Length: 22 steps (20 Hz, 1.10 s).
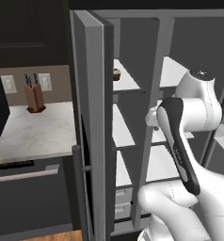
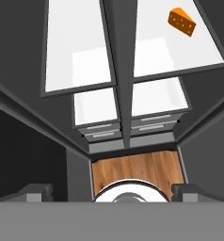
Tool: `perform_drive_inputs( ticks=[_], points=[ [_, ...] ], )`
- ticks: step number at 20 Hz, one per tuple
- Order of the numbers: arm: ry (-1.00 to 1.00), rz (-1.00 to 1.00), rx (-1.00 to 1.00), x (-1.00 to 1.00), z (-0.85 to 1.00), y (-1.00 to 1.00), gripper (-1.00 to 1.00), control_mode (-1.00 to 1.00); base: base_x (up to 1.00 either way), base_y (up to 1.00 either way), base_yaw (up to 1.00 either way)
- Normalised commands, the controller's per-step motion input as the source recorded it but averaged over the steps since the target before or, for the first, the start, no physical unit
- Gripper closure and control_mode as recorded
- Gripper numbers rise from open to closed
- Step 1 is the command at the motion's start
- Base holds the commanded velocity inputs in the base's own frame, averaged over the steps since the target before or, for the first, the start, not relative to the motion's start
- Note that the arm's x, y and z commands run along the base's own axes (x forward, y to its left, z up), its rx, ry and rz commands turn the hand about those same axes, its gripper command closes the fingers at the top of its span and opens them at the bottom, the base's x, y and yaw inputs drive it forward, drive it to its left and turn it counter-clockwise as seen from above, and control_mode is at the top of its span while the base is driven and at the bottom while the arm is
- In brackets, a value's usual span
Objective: Pick up the frozen steak from the freezer, place it on any shelf in the fridge, and close the fridge and freezer doors when done.
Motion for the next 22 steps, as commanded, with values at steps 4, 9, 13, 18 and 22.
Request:
perform_drive_inputs(
  ticks=[4,9,13,18,22],
  points=[
    [0.0,0.0,0.0,0.0,0.0,0.0,-1.0,1.0,0.26,-0.28,0.0],
    [0.0,0.0,0.0,0.0,0.0,0.0,-1.0,1.0,0.34,-0.28,0.0],
    [0.0,0.0,0.0,0.0,0.0,0.0,-1.0,1.0,0.31,-0.18,0.0],
    [0.0,0.0,0.0,0.0,0.0,0.0,-1.0,1.0,0.4,0.0,0.0],
    [0.0,0.0,0.0,0.0,0.0,0.0,-1.0,1.0,0.54,0.0,0.0]
  ],
)
